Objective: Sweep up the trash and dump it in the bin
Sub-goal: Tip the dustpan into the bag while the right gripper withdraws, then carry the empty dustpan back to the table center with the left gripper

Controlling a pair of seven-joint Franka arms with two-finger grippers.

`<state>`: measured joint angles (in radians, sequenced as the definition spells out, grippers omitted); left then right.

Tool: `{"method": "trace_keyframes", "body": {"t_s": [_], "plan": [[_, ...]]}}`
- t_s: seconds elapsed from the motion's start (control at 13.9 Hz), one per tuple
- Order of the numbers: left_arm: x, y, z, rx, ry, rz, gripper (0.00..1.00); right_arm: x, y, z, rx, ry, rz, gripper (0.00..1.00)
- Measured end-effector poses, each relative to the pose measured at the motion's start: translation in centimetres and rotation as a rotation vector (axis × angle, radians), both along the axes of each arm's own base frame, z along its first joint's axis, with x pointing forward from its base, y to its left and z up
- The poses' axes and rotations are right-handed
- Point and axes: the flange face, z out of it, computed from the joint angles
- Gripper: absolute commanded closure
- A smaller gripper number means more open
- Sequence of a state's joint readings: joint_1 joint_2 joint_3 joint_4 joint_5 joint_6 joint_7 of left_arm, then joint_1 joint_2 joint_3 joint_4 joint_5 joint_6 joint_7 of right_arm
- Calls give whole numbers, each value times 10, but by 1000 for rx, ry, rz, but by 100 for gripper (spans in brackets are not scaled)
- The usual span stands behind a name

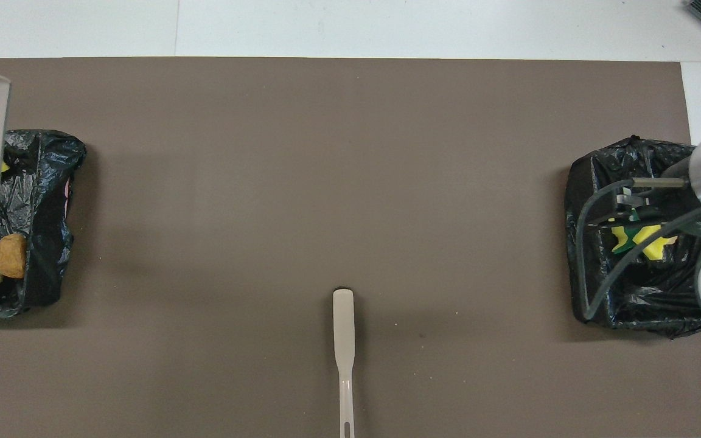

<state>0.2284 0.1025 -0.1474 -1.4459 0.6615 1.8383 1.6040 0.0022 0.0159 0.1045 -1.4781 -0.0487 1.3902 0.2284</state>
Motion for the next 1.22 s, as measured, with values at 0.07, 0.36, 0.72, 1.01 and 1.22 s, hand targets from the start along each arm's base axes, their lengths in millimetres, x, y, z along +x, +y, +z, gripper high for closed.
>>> {"method": "trace_keyframes", "body": {"t_s": [0.07, 0.36, 0.72, 1.01, 1.22], "plan": [[-4, -5, -3, -95, -22, 67, 100, 1, -14, 5, -2, -11, -23, 0], [-7, -57, -28, -373, -116, 342, 100, 2, -50, 13, 5, -25, -4, 0], [-22, -213, -70, -622, -225, 796, 100, -1, -50, 15, -1, -35, -77, 0], [-48, -334, -103, -758, -287, 1125, 100, -1, -49, 14, 10, -40, -77, 0], [-49, -409, -157, -811, -308, 1264, 100, 2, -48, 12, 35, -60, -78, 0]]}}
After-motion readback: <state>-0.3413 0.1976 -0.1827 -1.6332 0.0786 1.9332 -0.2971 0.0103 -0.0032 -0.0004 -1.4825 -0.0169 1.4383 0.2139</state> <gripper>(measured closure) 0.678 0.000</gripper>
